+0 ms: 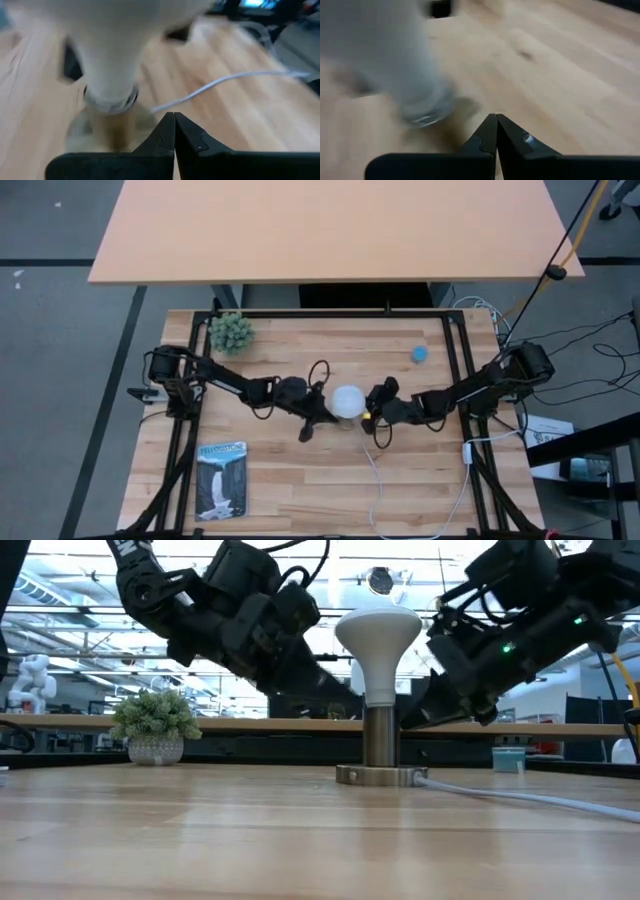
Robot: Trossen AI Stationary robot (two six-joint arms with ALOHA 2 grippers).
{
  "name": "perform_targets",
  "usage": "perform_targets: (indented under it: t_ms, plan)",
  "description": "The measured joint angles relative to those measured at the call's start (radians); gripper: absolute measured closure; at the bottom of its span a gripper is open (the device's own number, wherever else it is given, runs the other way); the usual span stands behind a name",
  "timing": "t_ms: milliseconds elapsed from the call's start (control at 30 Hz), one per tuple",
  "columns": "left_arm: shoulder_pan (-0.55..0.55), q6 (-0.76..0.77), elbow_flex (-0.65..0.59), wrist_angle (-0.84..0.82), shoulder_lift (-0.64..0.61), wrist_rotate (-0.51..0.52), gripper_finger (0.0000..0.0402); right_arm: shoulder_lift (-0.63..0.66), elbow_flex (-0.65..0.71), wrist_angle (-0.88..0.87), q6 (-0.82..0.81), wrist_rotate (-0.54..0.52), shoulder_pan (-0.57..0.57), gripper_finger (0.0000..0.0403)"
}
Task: Screw lightbulb
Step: Remove the white lightbulb from the lamp
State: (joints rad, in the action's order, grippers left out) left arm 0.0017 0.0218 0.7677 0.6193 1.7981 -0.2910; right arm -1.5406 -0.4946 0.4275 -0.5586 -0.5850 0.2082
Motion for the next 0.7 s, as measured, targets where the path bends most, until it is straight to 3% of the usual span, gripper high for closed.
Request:
perform_targets:
  t_ms: [167,467,700]
  plan:
    - [0.040,0.004,-0.001,-0.028,0.000,0.075,0.0401,0.014,-0.001,0.023,-0.004,0.013,0.050,0.0403]
    - [0.094,0.005,-0.001,0.004,0.000,0.074,0.0401,0.015,-0.001,0.130,0.049,0.082,0.094,0.0403]
    - [0.093,0.027,-0.001,-0.018,0.000,0.070,0.0402,0.025,-0.001,0.045,0.078,0.095,0.095,0.0403]
